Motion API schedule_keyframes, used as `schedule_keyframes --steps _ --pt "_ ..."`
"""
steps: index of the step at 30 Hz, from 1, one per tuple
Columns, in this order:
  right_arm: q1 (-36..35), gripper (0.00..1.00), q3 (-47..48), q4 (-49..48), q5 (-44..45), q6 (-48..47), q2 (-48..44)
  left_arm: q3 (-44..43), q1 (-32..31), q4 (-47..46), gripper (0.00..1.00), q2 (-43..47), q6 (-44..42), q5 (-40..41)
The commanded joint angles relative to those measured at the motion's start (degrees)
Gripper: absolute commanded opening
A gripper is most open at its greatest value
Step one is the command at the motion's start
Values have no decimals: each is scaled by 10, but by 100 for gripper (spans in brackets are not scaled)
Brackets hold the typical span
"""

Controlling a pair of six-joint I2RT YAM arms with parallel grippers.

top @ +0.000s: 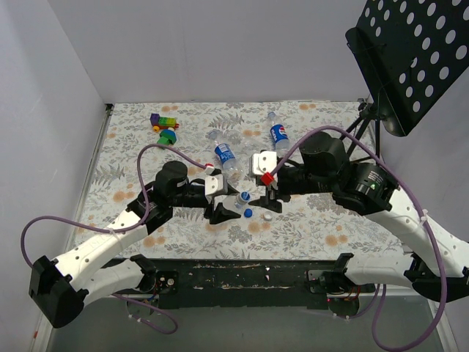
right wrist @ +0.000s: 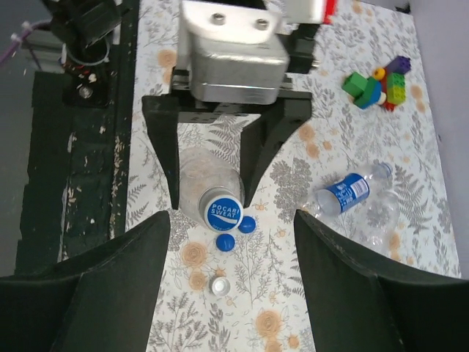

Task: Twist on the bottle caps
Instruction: Screw the bottle cap onto the plastic bottle.

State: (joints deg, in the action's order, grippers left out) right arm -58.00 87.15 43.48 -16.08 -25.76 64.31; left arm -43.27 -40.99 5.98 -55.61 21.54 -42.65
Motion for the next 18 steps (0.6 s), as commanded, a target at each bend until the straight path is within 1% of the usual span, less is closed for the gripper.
schedule_keyframes --steps 1,4,7,11,14,16,18 --pt "1 73 13 67 -83 -126 21 -35 3 13 0 -9 -21 -112" --pt "1 71 32 101 -105 -145 42 -42 3 18 0 -17 -25 -139" --pt "1 66 36 112 -104 -153 56 -46 4 21 0 -20 -28 -153" --pt "1 54 43 119 -110 -156 71 -47 6 21 0 -18 -29 -153" --pt "1 39 43 115 -107 -150 76 -46 6 21 0 -17 -30 -148" --pt "1 26 48 111 -109 -137 81 -46 6 21 0 -15 -30 -137" --pt "1 11 48 104 -111 -113 86 -45 7 20 0 -11 -30 -114"
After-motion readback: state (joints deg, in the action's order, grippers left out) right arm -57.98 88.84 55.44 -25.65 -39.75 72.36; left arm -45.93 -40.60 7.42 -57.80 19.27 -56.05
